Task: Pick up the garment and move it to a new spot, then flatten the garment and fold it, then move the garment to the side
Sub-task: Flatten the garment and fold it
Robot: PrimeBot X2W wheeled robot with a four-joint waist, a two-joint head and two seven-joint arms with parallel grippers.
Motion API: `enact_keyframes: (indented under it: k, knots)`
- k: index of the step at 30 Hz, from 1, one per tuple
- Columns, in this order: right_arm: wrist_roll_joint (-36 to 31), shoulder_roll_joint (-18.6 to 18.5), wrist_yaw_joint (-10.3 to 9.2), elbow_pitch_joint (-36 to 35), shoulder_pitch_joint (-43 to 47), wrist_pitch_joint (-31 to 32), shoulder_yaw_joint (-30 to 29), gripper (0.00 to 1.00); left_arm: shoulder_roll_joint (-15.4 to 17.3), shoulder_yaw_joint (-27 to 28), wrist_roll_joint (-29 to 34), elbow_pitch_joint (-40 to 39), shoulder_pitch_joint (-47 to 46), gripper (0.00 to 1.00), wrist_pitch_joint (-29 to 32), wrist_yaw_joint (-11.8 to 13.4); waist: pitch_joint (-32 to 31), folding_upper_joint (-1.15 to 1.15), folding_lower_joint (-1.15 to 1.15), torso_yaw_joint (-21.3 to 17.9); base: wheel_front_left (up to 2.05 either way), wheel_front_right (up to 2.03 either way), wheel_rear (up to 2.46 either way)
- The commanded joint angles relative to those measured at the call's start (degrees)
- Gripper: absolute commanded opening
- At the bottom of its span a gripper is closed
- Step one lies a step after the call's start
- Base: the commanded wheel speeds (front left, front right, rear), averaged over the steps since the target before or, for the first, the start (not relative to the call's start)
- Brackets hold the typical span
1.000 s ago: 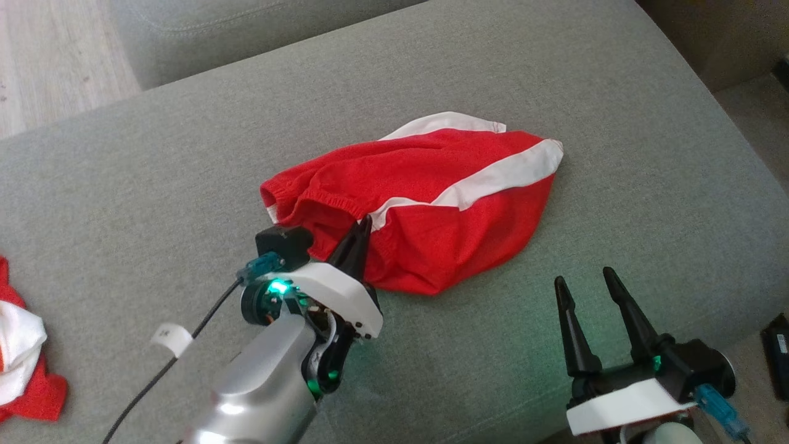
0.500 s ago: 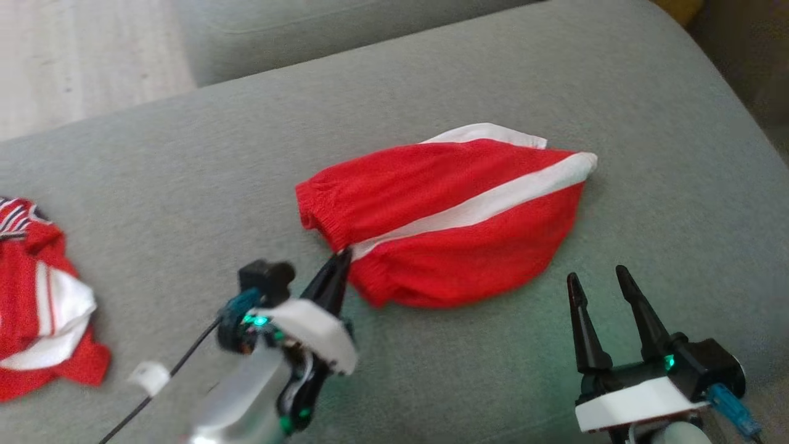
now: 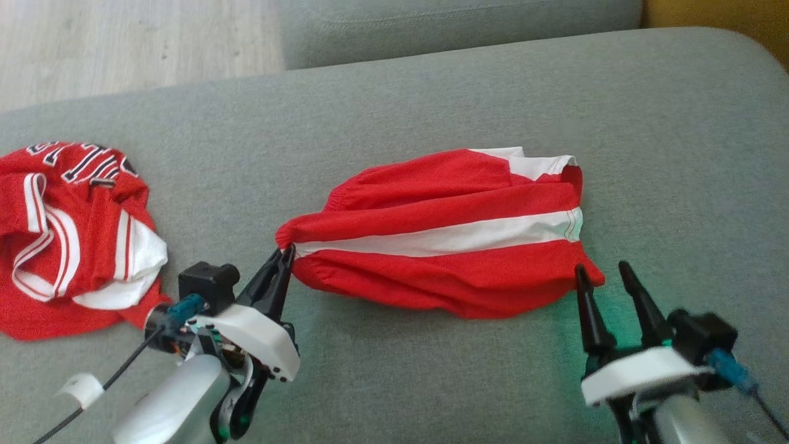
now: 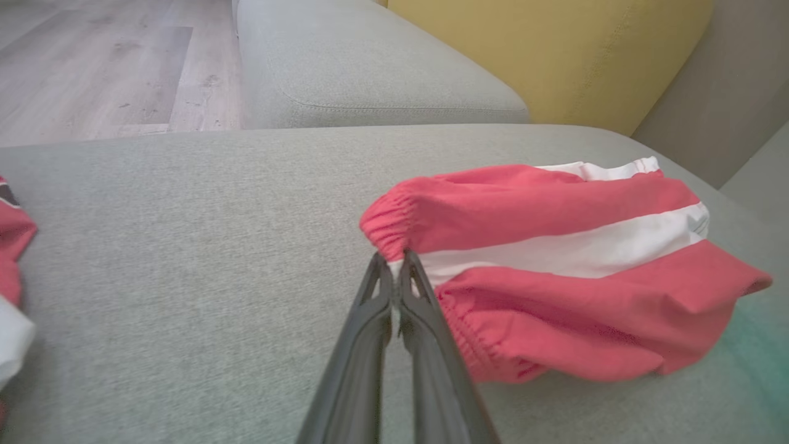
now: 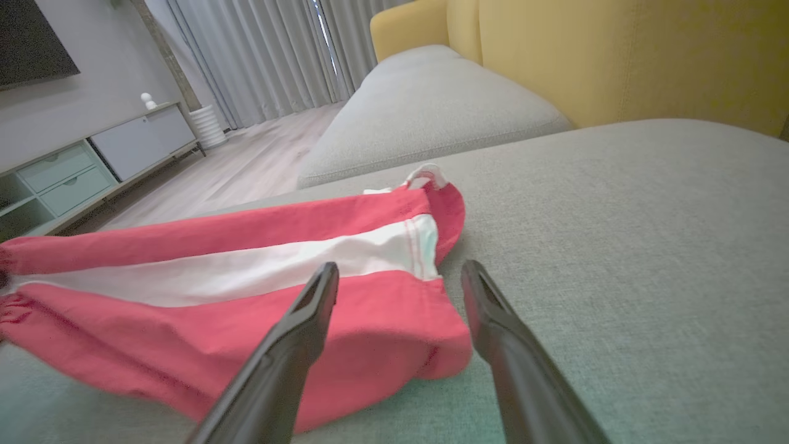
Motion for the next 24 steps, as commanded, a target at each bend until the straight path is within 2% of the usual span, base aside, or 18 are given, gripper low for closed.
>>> enact_keyframes:
  k: [1, 4, 10, 15, 19, 20, 21, 22, 23, 24]
  knots:
    - [2.0, -1.7, 0.44, 0.6, -3.9, -0.5, 2.0, 1.00, 2.2, 2.5, 0.9, -2.0, -1.9, 0.00, 0.1, 0.7, 0.9, 0.00, 0.00, 0.9, 0.00, 0.00, 0.00]
    - [6.3, -3.5, 0.44, 4.9, -8.5, 1.7, 3.7, 1.00, 3.0, 2.4, 1.9, -3.0, -2.3, 0.00, 0.3, 1.9, 1.6, 0.00, 0.00, 1.6, 0.00, 0.00, 0.00]
    - [14.1, -8.1, 0.44, 8.7, -15.7, 8.3, 9.6, 1.00, 3.4, 2.1, 2.6, -3.7, -3.2, 0.00, 0.7, 2.5, 2.6, 0.00, 0.00, 2.6, 0.00, 0.00, 0.00]
    - [18.3, -11.7, 0.44, 10.2, -18.3, 12.3, 14.0, 1.00, 3.1, 1.8, 2.8, -3.7, -3.8, 0.00, 0.8, 2.6, 3.1, 0.00, 0.00, 3.6, 0.00, 0.00, 0.00]
    - [20.1, -12.7, 0.44, 10.9, -18.7, 13.2, 15.8, 1.00, 3.0, 1.7, 2.8, -3.5, -3.9, 0.00, 0.6, 2.4, 3.2, 0.00, 0.00, 4.1, 0.00, 0.00, 0.00]
    - [20.8, -12.8, 0.44, 10.9, -18.7, 13.0, 16.2, 0.89, 2.9, 1.7, 2.7, -3.4, -4.0, 0.00, 0.5, 2.4, 3.2, 0.00, 0.00, 4.2, 0.00, 0.00, 0.00]
    - [21.5, -12.9, 0.44, 10.9, -18.7, 13.0, 16.8, 0.53, 2.9, 1.7, 2.7, -3.4, -4.0, 0.00, 0.4, 2.4, 3.2, 0.00, 0.00, 4.3, 0.00, 0.00, 0.00]
    - [22.3, -13.0, 0.44, 10.6, -18.7, 13.0, 17.7, 0.35, 2.8, 1.7, 2.6, -3.3, -3.9, 0.00, 0.4, 2.3, 3.2, 0.00, 0.00, 4.3, 0.00, 0.00, 0.00]
    - [23.1, -13.2, 0.44, 10.2, -18.6, 13.0, 18.7, 0.13, 2.8, 1.6, 2.6, -3.2, -3.9, 0.00, 0.3, 2.3, 3.1, 0.00, 0.00, 4.3, 0.00, 0.00, 0.00]
    - [23.8, -13.5, 0.44, 9.9, -18.6, 12.9, 19.6, 0.00, 2.8, 1.7, 2.5, -3.1, -3.9, 0.00, 0.2, 2.2, 3.1, 0.00, 0.00, 4.3, 0.00, 0.00, 0.00]
